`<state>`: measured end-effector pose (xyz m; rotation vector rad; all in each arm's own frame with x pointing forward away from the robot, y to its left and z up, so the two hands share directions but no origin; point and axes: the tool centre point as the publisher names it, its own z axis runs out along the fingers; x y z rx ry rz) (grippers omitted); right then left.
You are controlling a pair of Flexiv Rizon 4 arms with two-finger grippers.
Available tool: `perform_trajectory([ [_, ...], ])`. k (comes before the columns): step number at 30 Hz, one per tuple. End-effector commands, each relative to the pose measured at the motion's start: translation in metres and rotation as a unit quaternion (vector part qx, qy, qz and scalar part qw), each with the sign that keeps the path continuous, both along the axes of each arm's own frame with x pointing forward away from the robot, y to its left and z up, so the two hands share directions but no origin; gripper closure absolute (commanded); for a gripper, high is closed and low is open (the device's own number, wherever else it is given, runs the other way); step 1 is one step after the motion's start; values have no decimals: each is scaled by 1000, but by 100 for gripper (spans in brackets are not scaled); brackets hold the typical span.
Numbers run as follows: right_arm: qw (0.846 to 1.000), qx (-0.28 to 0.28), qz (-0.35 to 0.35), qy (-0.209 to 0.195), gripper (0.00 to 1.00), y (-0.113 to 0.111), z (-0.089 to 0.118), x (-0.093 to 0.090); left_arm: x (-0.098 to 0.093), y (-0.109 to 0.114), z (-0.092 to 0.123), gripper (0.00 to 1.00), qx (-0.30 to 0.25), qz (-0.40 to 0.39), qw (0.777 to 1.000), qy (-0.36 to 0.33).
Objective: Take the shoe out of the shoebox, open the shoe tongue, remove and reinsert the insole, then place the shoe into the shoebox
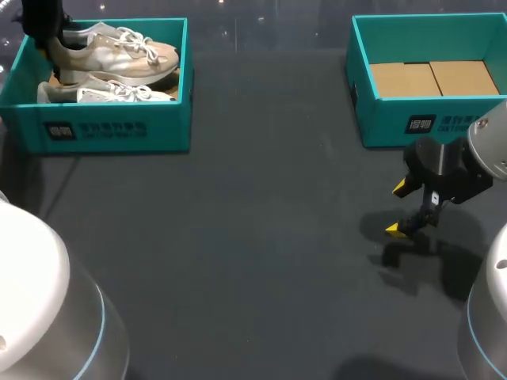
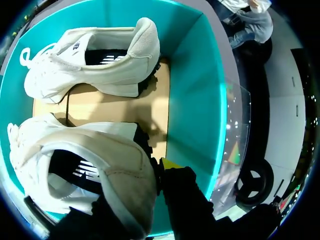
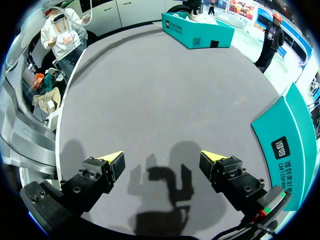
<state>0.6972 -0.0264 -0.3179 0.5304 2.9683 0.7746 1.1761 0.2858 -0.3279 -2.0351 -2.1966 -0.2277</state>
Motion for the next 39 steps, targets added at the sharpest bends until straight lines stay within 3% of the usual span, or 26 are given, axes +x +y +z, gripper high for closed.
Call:
perform_trajectory([
  [1, 1000, -1, -1, -1, 0, 0, 0, -2, 12, 2, -8, 100, -1, 2, 1000, 10],
  [20, 1000, -1, -1, -1, 0, 0, 0, -2, 5, -1, -33, 99, -14, -33, 999, 25],
  [22, 1000, -1, -1, -1, 0, 0, 0, -2, 5, -1, -35, 94, -14, -33, 999, 26],
  [27, 1000, -1, -1, -1, 0, 0, 0, -2, 4, -3, -38, 67, -20, -36, 999, 27],
  [30, 1000, -1, -1, -1, 0, 0, 0, -2, 4, -6, -38, 57, -23, -35, 999, 25],
  [32, 1000, -1, -1, -1, 0, 0, 0, -2, 4, -7, -36, 42, -28, -34, 999, 24],
  [39, 1000, -1, -1, -1, 0, 0, 0, -2, 2, -11, -15, 17, -48, -31, 998, 8],
])
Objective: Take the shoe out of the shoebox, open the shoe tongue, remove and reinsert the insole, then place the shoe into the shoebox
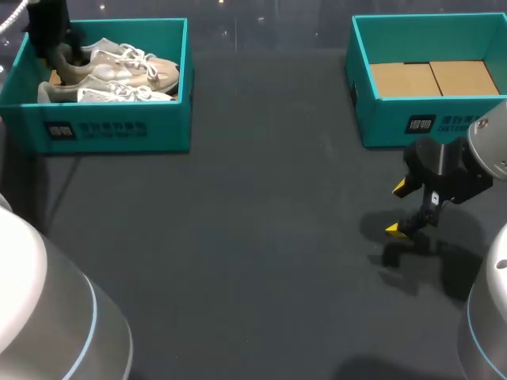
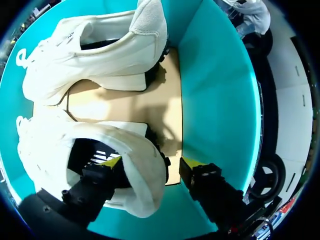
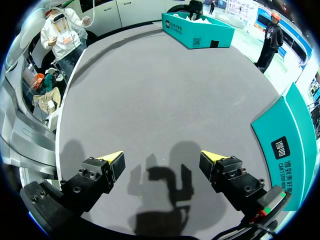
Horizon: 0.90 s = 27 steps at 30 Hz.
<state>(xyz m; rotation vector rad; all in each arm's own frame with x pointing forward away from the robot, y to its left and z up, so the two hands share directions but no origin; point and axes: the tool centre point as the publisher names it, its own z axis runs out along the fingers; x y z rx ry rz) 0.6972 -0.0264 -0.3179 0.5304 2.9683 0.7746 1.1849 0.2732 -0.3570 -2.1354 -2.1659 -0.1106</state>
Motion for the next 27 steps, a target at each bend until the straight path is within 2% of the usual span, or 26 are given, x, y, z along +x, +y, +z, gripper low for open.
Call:
perform_trajectory([
  [1, 1000, -1, -1, -1, 0, 0, 0, -2, -7, 2, 18, 16, -9, -1, 1000, -9],
  [7, 1000, -1, -1, -1, 0, 0, 0, -2, -14, -2, 46, 0, -28, -2, 999, -29],
  [12, 1000, -1, -1, -1, 0, 0, 0, -2, -26, -6, 69, 0, -44, 2, 998, -37],
  [19, 1000, -1, -1, -1, 0, 0, 0, -2, -52, -12, 102, 0, -50, -1, 998, -31],
  [27, 1000, -1, -1, -1, 0, 0, 0, -2, -87, -10, 118, 0, -55, 17, 998, -24],
])
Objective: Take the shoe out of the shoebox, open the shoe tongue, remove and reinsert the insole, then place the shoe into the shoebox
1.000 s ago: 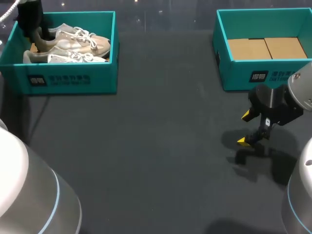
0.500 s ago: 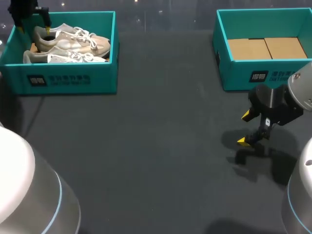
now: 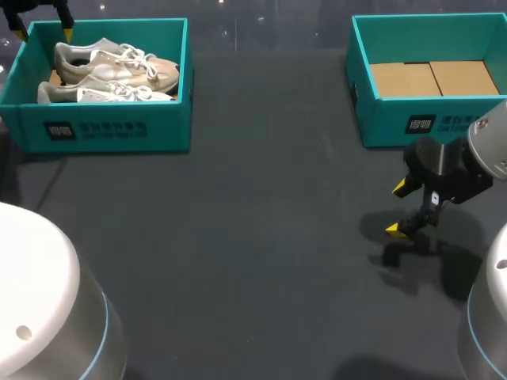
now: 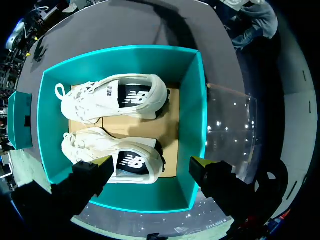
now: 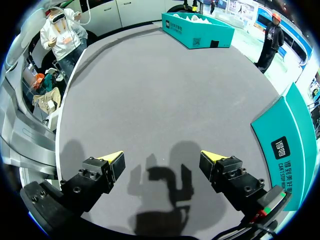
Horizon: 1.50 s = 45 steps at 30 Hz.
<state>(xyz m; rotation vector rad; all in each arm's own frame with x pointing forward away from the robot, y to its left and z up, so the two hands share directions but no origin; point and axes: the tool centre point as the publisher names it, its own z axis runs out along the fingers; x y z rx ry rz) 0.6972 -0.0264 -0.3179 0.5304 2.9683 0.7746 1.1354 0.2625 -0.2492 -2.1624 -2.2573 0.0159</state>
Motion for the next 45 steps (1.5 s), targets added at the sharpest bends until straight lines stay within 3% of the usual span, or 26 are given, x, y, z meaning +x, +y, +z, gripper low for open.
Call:
perform_trajectory([
  [1, 1000, -1, -1, -1, 0, 0, 0, -2, -42, 1, 11, 0, 4, 6, 1000, -17],
  [16, 1000, -1, -1, -1, 0, 0, 0, -2, -47, 2, 11, 0, 12, 6, 1000, -20],
  [18, 1000, -1, -1, -1, 0, 0, 0, -2, -55, 1, 11, 0, 9, 1, 1000, -19],
  [31, 1000, -1, -1, -1, 0, 0, 0, -2, -84, 7, -23, 0, -1, 22, 999, -41],
  [45, 1000, -1, -1, -1, 0, 0, 0, -2, -95, 1, -58, 0, 2, -4, 999, -40],
])
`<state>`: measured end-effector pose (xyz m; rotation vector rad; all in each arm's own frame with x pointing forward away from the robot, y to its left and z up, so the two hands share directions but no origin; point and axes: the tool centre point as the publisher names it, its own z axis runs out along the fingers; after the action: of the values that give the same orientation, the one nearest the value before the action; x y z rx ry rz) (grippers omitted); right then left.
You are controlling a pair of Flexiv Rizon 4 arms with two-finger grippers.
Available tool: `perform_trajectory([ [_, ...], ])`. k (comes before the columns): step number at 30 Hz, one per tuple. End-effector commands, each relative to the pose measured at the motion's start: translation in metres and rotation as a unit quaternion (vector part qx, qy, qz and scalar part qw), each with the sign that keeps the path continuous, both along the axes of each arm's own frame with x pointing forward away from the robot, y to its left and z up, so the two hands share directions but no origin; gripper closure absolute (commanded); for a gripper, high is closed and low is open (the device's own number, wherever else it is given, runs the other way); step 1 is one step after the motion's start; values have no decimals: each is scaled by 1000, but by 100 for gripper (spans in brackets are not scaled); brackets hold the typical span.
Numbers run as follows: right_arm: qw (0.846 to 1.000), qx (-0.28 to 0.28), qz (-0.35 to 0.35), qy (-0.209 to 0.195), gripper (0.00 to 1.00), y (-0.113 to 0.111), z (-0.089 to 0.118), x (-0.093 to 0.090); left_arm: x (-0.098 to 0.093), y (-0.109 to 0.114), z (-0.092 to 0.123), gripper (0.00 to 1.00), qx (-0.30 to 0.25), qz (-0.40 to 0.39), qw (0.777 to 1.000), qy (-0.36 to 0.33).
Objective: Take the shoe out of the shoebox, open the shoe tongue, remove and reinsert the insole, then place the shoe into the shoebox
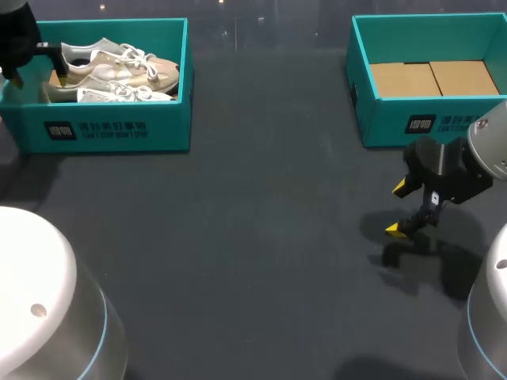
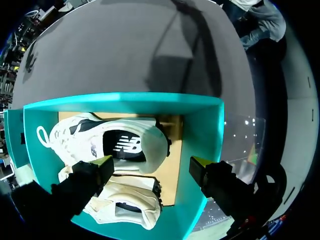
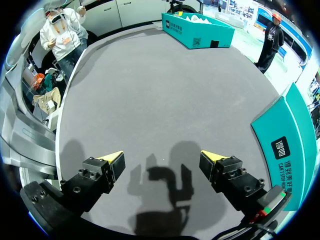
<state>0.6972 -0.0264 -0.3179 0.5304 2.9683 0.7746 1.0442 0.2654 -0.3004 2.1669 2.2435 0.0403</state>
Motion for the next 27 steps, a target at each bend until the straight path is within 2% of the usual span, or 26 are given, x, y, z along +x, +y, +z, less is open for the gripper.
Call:
perform_trajectory([
  [1, 1000, -1, -1, -1, 0, 0, 0, -2, -4, -1, -8, 0, 3, -2, 1000, -12],
  [10, 1000, -1, -1, -1, 0, 0, 0, -2, -4, 2, -29, 5, 9, 3, 1000, -1],
  [13, 1000, -1, -1, -1, 0, 0, 0, -2, -4, 2, -36, 14, 11, 6, 1000, 5],
  [19, 1000, -1, -1, -1, 0, 0, 0, -2, -1, 1, -47, 24, 16, 12, 1000, 11],
  [27, 1000, -1, -1, -1, 0, 0, 0, -2, -1, 1, -58, 27, 27, 12, 999, 17],
])
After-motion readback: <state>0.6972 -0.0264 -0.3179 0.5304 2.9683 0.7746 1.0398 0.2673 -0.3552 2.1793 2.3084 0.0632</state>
